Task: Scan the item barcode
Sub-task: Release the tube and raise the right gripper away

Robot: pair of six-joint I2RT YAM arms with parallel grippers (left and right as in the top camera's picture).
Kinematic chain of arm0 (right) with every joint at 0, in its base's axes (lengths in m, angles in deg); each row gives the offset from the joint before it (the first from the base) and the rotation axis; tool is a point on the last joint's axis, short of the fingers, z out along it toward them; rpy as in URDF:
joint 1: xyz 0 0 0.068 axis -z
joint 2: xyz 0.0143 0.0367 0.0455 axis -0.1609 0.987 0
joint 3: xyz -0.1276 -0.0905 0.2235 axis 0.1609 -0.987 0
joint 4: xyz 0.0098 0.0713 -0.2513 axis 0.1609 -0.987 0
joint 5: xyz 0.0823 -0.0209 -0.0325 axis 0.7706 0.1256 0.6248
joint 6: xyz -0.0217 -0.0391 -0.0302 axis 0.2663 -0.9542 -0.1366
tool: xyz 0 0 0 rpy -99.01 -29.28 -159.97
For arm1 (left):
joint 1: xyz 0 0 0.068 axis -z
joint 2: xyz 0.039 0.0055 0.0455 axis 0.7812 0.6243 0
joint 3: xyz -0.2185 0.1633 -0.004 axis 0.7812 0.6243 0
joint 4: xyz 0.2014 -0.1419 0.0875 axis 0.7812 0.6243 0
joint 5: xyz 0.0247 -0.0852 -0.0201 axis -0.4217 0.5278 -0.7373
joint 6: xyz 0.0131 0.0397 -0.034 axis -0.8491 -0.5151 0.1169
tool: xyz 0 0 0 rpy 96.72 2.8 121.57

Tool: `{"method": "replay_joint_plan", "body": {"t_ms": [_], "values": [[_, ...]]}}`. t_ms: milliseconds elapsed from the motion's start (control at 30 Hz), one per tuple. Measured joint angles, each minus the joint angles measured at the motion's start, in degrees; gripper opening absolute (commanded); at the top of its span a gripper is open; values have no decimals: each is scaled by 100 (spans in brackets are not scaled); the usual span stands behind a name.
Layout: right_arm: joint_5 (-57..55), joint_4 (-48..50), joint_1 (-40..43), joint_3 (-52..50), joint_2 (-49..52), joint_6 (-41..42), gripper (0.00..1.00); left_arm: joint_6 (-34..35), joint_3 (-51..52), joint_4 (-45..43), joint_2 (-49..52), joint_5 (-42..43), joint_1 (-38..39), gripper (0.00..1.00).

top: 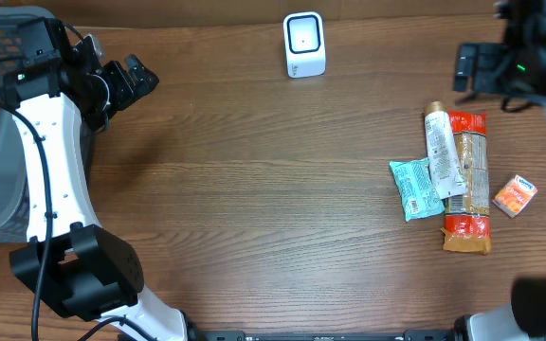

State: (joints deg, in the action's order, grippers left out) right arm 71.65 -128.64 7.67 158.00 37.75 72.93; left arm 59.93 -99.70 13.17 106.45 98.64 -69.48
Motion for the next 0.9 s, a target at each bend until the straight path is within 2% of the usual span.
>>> {"method": "replay_joint_plan", "body": {"t_ms": [400,567,900], "values": [[4,0,-2,0,-2116,4,100,-2,0,0,0,0,0,100],[-313,-22,0,0,-2946,2,100,0,0,0,0,0,0,100],[-490,-1589,0,9,-3871,4,100,0,0,0,0,0,0,100]]}}
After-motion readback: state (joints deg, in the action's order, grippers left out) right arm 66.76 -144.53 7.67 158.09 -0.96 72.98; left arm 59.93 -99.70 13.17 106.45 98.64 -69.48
